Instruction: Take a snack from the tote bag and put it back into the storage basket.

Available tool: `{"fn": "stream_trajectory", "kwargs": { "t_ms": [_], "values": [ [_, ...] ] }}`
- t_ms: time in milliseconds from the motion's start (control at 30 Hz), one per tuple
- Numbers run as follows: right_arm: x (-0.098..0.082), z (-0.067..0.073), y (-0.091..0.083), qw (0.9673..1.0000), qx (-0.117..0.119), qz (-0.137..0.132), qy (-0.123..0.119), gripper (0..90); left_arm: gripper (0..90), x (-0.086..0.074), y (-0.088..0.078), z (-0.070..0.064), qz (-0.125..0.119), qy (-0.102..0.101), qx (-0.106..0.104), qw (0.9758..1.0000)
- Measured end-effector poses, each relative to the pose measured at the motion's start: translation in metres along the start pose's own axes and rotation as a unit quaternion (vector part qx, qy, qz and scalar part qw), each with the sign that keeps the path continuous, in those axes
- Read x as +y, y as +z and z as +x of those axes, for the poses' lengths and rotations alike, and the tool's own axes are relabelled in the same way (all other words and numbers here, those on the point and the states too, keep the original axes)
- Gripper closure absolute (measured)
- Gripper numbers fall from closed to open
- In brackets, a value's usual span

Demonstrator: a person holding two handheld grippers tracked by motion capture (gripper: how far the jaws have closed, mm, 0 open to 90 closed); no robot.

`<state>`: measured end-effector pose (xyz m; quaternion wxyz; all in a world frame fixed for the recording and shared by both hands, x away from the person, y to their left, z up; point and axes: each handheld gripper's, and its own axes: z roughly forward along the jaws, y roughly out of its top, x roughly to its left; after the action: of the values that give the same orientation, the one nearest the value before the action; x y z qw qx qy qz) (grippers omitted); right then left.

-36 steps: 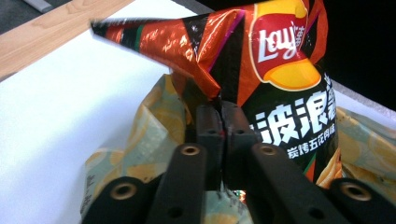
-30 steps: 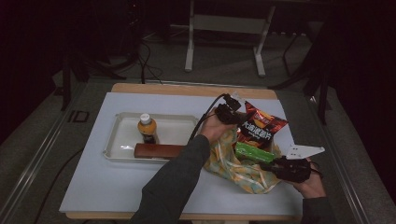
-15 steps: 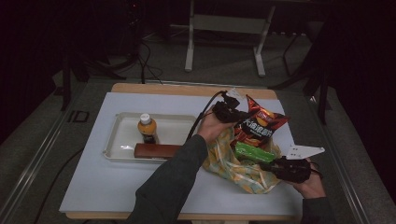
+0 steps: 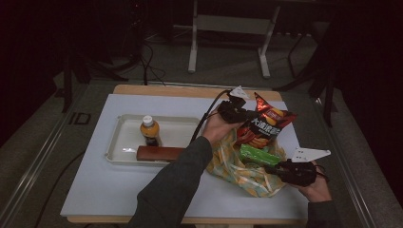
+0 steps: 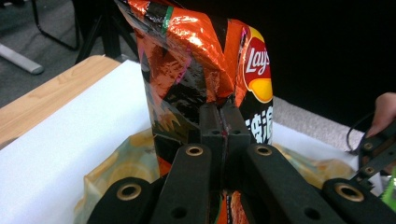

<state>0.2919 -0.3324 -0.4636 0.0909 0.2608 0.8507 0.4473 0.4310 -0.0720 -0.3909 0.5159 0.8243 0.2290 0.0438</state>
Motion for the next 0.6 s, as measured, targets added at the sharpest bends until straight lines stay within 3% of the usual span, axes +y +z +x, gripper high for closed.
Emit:
{"fn": "stream_trajectory", "kwargs": {
  "t_ms": [600],
  "values": [
    [-0.001,-0.001,0.0,1.0,0.001,-0.001,0.003,73.3,89.9,0.013,-0.017,-0.008,-0.043,-0.004,-0.003,0.9991]
  ]
}}
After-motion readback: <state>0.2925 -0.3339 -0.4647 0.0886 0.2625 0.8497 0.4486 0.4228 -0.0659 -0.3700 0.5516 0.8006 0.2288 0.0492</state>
